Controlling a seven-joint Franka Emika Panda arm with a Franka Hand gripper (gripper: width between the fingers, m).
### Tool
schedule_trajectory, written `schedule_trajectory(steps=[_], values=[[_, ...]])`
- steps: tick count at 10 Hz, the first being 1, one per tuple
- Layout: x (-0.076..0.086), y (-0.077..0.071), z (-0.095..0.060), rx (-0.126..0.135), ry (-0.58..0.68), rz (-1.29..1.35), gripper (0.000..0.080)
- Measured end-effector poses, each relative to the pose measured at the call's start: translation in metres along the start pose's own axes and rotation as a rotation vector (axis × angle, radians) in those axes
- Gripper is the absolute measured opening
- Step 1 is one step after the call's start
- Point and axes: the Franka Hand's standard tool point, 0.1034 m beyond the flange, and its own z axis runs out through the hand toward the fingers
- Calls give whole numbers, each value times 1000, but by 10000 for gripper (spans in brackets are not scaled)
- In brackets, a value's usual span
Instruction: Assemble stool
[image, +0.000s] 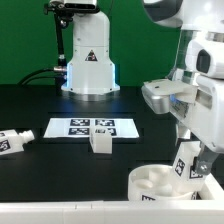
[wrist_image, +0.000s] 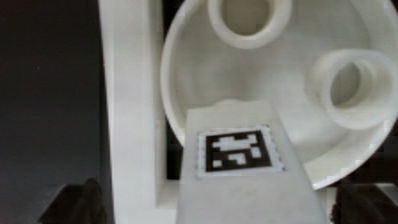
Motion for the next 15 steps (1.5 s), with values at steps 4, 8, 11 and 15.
schedule_trajectory(steps=[4,8,11,15], values=[[-1,0,1,2,-1,164,335],[-5,5,-6,35,-5,695,335],[-5,5,-5,40,-14,930,335],[-15,13,-8,95,11,1426,335]])
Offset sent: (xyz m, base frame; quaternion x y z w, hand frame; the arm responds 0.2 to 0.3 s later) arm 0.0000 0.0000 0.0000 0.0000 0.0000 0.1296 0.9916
